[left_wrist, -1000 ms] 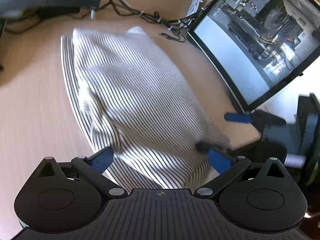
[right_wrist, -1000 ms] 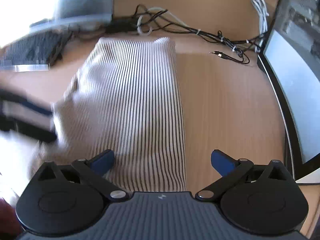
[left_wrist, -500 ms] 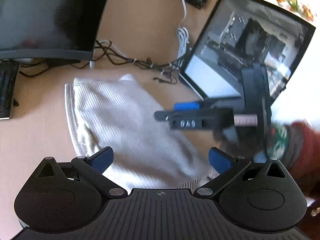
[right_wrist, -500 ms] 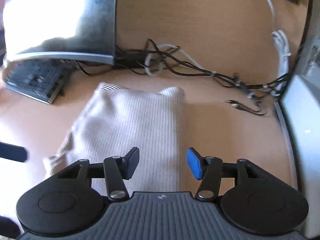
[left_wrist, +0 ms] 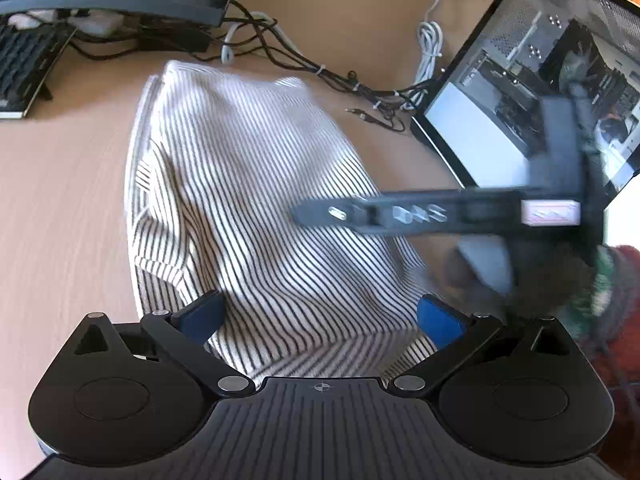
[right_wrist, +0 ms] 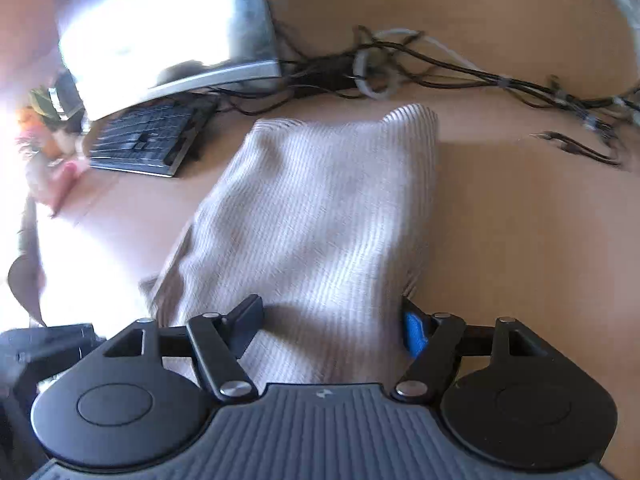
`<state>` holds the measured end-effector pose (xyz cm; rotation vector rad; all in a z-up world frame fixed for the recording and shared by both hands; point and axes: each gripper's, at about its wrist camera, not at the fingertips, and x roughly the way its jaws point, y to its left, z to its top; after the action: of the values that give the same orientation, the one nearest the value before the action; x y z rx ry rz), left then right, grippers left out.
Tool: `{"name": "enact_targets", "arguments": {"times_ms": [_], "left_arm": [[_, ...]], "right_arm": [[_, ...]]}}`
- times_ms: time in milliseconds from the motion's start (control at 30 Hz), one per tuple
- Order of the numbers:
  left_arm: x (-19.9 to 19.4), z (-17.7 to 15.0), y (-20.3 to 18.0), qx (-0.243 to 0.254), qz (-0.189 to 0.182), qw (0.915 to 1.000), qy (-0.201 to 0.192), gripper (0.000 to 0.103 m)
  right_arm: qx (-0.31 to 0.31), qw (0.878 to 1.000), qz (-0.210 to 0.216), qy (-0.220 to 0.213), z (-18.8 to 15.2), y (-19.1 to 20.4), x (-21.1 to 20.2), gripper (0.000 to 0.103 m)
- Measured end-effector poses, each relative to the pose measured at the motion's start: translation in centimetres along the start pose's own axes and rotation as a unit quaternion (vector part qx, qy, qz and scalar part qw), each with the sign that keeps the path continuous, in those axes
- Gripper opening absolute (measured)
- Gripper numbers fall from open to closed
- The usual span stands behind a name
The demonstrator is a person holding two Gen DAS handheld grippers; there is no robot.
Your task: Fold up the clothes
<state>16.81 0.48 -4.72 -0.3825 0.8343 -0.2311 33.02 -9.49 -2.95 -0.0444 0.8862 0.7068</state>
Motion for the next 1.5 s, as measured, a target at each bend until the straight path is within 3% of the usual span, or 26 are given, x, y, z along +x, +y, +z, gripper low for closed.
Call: {"name": "enact_targets", "arguments": {"times_ms": [100,200,300,400,500,600,700,800,967,1067,1100,1167,1233,1333,1500], "left_arm": [[-0.7,-0.6,-0.1,-0.014,0.021,0.9997,-0.005,0.103],[-1.8,-0.3,0.8,-0.029,0.041,0.9987,-0.006,0.103],[-3.2,0.1,2.1,-0.023,0.106,0.9940,-0.013,0.103],[-5.0,0.0,3.9,-0.034,0.177,0.9832,-0.031,0.103],[-6.9,-0.5,5.8,-0.081,0.186,0.9781,-0.047,0.103],[-7.7,-0.8,6.6,-0.093,0.189,0.9766,-0.046,0.103],[-7.5,-0.6,6.3,-0.077,0.197,0.9766,-0.038,0.103],[-7.3,-0.9,5.8,-0.056,0.205,0.9766,-0.032,0.103],[-7.0,-1.3,5.6,-0.067,0.201,0.9769,-0.028,0.103],[-7.6,-1.3,5.5,-0.068,0.202,0.9765,-0.031,0.103],[-7.8,-1.3,5.5,-0.068,0.202,0.9764,-0.032,0.103],[-8.2,-1.3,5.5,-0.069,0.203,0.9761,-0.034,0.103],[-8.9,-1.2,5.5,-0.063,0.211,0.9747,-0.039,0.103],[-9.5,-1.0,5.8,-0.061,0.218,0.9732,-0.043,0.103],[-9.5,-1.3,6.5,-0.065,0.222,0.9720,-0.038,0.103]], "right_arm": [[-0.046,0.999,0.020,0.018,1.0,1.1,1.0,0.078],[-0.096,0.995,0.003,0.018,1.5,2.0,0.5,0.078],[-0.147,0.988,-0.033,-0.022,1.2,2.8,-2.4,0.078],[-0.185,0.982,0.009,-0.029,-0.1,3.5,-5.2,0.078],[-0.228,0.972,0.049,0.013,-3.1,4.9,-6.2,0.078],[-0.261,0.964,0.030,0.034,-6.0,5.6,-5.2,0.080],[-0.268,0.962,0.031,0.029,-5.4,6.0,-6.4,0.080],[-0.307,0.950,0.058,0.008,-5.2,7.5,-8.4,0.081],[-0.343,0.933,0.103,0.030,-6.6,9.9,-7.4,0.081],[-0.403,0.910,0.090,0.025,-8.7,11.6,-6.1,0.081],[-0.434,0.898,0.074,0.018,-9.7,12.0,-6.0,0.080],[-0.464,0.884,0.055,-0.006,-10.6,12.1,-6.1,0.080],[-0.440,0.897,0.045,-0.002,-9.8,11.7,-5.9,0.069],[-0.359,0.931,0.063,0.016,-7.8,10.0,-5.4,0.069],[-0.298,0.951,0.083,0.028,-6.6,9.0,-5.5,0.069]]}}
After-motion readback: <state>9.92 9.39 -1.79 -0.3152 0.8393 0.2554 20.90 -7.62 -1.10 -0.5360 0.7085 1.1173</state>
